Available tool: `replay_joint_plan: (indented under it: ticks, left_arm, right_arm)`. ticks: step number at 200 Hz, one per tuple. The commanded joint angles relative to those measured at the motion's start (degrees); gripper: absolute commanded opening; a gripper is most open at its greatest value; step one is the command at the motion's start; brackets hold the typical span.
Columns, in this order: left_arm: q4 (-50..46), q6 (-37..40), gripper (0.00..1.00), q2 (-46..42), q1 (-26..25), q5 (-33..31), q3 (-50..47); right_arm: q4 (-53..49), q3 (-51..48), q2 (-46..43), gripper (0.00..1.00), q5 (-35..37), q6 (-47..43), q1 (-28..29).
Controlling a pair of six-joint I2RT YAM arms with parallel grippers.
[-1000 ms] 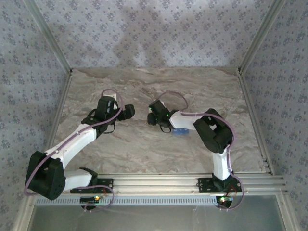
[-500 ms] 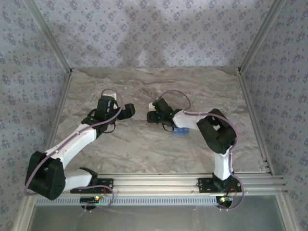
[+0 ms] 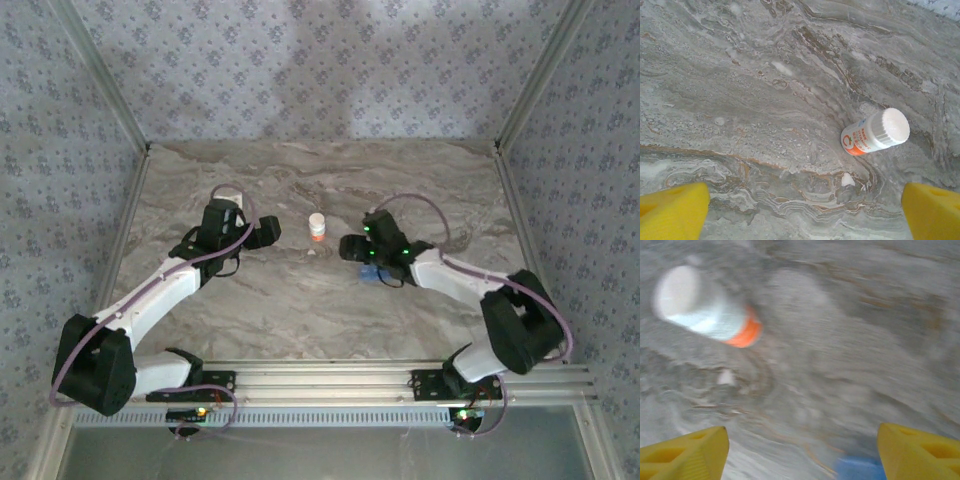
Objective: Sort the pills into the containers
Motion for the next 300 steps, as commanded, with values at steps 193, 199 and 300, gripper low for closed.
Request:
replay_joint_plan:
  ticks: [193,199,300]
  left_arm:
    - [-2.1,-0.1,0.98,-0.3,-0.9,0.6,1.7]
    - [-2.1,-0.2,0.98,-0.2,-1.0,0.6,1.8]
    - [-1.0,-0.8,0.98,0.0,-1.8,0.7,0.9]
  right_arm:
    - [4.7,-10.6,-1.1,0.86,-19.0,2.8,-21.8]
    - [4.8,-10.5,-0.9,0.85,-18.8,3.0,-21.2]
    - [6.3,-9.2,0.6,0.83,-15.1,7.1,-8.4]
